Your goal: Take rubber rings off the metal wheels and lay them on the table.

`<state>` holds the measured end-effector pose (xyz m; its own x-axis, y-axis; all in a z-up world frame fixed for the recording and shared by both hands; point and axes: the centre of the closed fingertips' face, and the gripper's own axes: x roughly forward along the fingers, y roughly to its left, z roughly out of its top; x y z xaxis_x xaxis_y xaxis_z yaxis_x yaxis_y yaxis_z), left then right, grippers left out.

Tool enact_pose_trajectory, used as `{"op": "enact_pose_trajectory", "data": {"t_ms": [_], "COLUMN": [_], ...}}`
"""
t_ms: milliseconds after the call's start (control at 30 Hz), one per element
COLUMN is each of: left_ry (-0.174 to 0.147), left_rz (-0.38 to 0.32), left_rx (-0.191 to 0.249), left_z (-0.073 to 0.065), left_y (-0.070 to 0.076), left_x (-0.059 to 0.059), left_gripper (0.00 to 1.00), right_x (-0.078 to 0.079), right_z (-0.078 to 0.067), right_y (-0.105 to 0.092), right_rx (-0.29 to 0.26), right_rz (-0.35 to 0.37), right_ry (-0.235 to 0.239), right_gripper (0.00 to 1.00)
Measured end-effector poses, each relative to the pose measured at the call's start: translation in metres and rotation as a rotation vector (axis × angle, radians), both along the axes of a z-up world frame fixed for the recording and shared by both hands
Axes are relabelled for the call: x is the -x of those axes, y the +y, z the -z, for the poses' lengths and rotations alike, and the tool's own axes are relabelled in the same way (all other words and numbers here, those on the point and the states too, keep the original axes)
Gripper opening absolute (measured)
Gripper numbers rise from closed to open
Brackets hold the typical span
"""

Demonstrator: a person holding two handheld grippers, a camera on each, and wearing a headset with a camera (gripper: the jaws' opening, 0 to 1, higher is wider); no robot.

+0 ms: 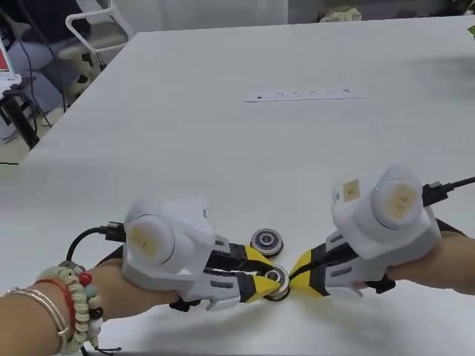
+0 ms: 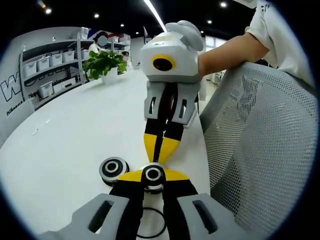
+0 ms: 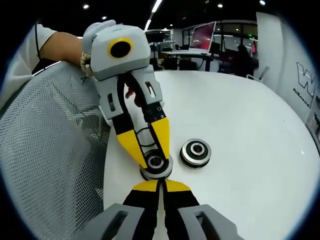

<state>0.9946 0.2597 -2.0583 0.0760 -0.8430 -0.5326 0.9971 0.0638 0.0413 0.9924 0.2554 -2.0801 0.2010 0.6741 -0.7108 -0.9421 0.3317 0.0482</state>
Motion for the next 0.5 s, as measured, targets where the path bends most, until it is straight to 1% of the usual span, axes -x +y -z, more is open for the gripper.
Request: {"op": "enact_pose_trajectory", "data": {"t_ms": [67,200,267,367,400,433,500], "left_ry": [-0.001,-0.001,-0.002,-0.001,-0.001,-0.001,-0.001], "left_rz": [-0.001,-0.001,0.000,0.000,0.000,0.000,0.000], "left_rx": [0.000,-0.001,-0.001,-0.001,-0.001,0.000,0.000], "left_z": [0.000,0.000,0.000,0.000,0.000,0.000,0.000], "left_y": [0.000,0.000,0.000,0.000,0.000,0.000,0.000], "left_x": [0.000,0.000,0.000,0.000,0.000,0.000,0.000], "left_gripper": [0.08,0.08,0.08,0.08,0.08,0.08,0.08], "right_x": [-0.001,-0.002,-0.002,-0.003,-0.004,-0.006,-0.008], "right_z": [0.000,0.000,0.000,-0.002,-0.003,-0.007,-0.012], "right_y": [0.000,-0.001,-0.002,-0.003,-0.004,-0.004,-0.003], "right_rx": [-0.004,-0.011,-0.023,-0.063,-0.072,-0.090,-0.129], "right_rz": [0.007,0.035,0.071,0.139,0.160,0.174,0.204], "right_ry": [0.000,0.030,0.072,0.148,0.166,0.175,0.211], "right_gripper": [0.00,0.00,0.00,0.00,0.00,0.00,0.00]}}
